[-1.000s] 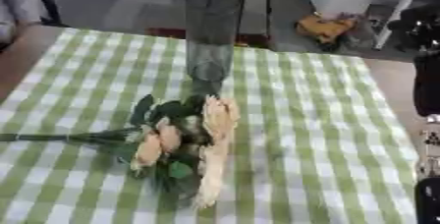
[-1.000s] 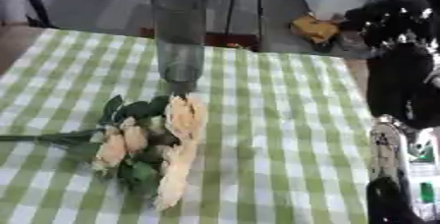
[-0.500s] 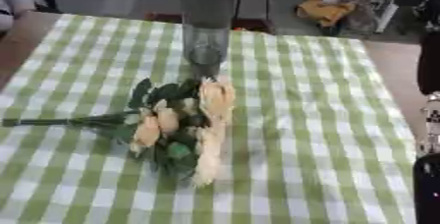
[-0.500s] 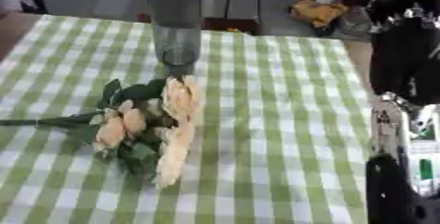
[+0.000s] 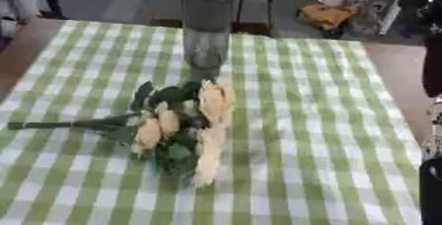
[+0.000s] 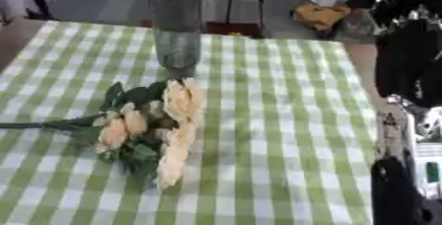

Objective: Arrange flowers into the vase.

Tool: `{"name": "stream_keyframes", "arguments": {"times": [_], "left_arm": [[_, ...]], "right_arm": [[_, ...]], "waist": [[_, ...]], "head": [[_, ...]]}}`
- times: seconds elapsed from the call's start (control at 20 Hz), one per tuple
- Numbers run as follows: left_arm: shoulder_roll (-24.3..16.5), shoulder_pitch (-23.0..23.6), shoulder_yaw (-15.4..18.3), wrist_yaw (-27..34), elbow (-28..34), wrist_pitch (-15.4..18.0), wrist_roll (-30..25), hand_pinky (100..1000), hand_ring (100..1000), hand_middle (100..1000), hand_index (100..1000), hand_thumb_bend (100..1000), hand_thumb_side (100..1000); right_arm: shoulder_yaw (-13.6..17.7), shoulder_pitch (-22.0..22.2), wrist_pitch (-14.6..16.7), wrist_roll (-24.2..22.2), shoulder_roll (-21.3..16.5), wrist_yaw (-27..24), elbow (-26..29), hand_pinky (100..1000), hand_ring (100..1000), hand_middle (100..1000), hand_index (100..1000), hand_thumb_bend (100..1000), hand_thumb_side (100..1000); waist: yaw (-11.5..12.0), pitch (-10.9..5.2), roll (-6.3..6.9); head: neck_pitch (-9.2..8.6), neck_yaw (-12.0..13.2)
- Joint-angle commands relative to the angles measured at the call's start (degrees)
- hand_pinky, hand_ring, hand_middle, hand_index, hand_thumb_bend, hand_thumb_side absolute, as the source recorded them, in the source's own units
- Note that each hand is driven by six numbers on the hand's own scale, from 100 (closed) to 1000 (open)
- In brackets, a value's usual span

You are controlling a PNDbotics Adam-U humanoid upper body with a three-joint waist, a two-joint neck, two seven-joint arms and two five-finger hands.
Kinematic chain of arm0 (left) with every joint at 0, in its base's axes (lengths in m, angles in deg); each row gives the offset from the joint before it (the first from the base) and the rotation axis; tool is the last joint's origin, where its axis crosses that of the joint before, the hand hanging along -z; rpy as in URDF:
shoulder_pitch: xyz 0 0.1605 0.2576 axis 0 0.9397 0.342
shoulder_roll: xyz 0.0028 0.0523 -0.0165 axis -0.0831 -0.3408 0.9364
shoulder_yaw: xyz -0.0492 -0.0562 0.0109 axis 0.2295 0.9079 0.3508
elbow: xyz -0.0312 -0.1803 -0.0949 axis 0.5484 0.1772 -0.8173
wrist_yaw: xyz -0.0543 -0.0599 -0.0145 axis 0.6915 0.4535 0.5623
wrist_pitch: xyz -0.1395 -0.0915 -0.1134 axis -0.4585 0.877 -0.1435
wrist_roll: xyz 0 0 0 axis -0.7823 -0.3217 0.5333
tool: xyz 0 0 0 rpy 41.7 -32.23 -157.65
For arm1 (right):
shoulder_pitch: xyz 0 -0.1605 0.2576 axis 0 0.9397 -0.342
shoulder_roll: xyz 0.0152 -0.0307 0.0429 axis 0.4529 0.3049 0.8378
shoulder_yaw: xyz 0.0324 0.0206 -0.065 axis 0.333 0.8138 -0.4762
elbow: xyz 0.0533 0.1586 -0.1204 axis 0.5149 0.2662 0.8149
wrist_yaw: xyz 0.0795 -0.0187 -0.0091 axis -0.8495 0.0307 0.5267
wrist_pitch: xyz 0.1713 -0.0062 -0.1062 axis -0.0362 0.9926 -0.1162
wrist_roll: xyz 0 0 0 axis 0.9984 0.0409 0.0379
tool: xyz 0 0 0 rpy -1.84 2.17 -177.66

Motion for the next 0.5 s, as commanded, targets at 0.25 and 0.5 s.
{"name": "stream_keyframes", "arguments": {"times": [0.25,0.5], "left_arm": [[-4.6,-5.85,-4.03,-5.37,-0.71,-2.73,-21.9,743,920,1000,1000,100,471],[-3.98,-9.58,-7.46,-5.38,-4.4,-3.43,-30.95,750,929,1000,1000,100,577]], "right_arm": [[-0.26,-0.3,-0.21,-0.37,-0.76,-0.4,1.23,634,666,610,795,100,1000],[-0.44,-0.16,-0.33,-0.55,-0.78,-0.52,1.23,633,666,610,795,100,1000]], "waist": [[-0.39,-1.29,0.36],[-0.75,-1.37,0.4]], "head": [[-1.79,0.59],[-2.85,0.63]]}}
